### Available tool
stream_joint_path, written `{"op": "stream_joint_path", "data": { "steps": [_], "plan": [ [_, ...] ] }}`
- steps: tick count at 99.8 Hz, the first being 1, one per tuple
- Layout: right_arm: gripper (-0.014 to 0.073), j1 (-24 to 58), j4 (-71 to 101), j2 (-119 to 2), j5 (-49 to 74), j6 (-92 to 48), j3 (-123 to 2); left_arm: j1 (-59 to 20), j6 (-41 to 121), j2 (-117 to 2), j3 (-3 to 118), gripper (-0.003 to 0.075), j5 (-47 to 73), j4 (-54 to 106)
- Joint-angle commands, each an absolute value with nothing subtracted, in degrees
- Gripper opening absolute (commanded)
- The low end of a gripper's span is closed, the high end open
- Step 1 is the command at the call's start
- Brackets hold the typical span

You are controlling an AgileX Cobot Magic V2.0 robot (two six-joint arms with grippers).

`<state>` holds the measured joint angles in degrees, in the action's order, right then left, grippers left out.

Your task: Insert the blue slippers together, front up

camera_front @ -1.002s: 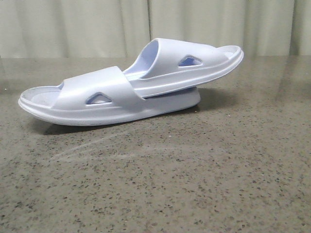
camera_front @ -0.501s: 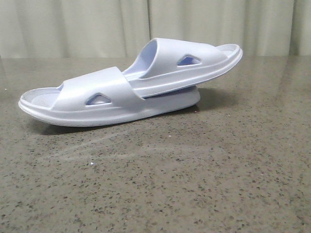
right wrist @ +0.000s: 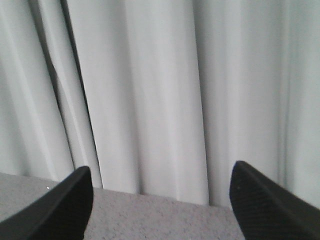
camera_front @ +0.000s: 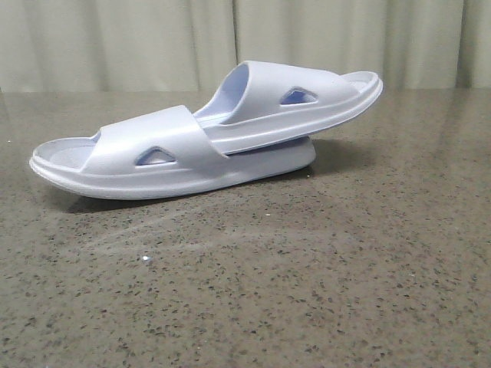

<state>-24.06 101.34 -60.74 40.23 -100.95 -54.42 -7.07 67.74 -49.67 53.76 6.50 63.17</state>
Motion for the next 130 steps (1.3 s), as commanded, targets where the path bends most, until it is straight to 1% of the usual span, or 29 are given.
{"op": "stream_joint_path", "data": {
  "steps": [1,14,24,28,37,46,66,78,87,101,130],
  "plan": [
    [0.0496,-22.8,104.2,-56.7,42.5,-100.3,-56.2,-8.1,67.8,-46.2,52.0,0.0342,0.3,64.0],
    [0.0496,-17.6,103.8,-52.4,37.9,-99.7,-56.0,-8.2,67.8,-41.9,46.5,0.0342,-6.1,64.0],
    [0.0496,-12.5,101.1,-49.2,29.0,-99.8,-55.4,-8.2,67.7,-39.4,43.4,0.0342,-9.8,64.0],
    [0.0496,-10.4,99.9,-47.7,23.6,-99.8,-54.8,-8.2,67.7,-38.5,42.4,0.0342,-10.4,64.0],
    [0.0496,-5.9,96.5,-44.6,11.5,-99.8,-52.7,-8.2,67.7,-37.1,40.9,0.0342,-10.3,64.2],
    [0.0496,-2.2,95.4,-42.0,3.2,-99.9,-50.4,-8.2,67.7,-35.8,39.6,0.0342,-9.8,65.9],
    [0.0496,5.2,91.6,-38.9,-6.4,-99.9,-45.3,-8.2,67.7,-33.9,35.3,0.0342,-5.6,69.5],
    [0.0495,8.3,91.0,-37.2,-15.9,-99.9,-42.1,-8.2,67.7,-31.4,31.7,0.0342,-5.3,69.6],
    [0.0496,9.1,91.0,-34.7,-16.5,-99.9,-39.3,-8.2,67.7,-28.8,29.1,0.0342,-5.3,69.6],
    [0.0496,9.8,91.8,-28.3,-10.1,-99.9,-33.9,-8.2,67.7,-24.1,25.2,0.0342,-4.6,69.6],
    [0.0496,9.8,95.3,-15.1,-13.3,-99.9,-22.1,-8.2,67.7,-17.7,18.0,0.0342,-2.5,69.6]
  ]
}}
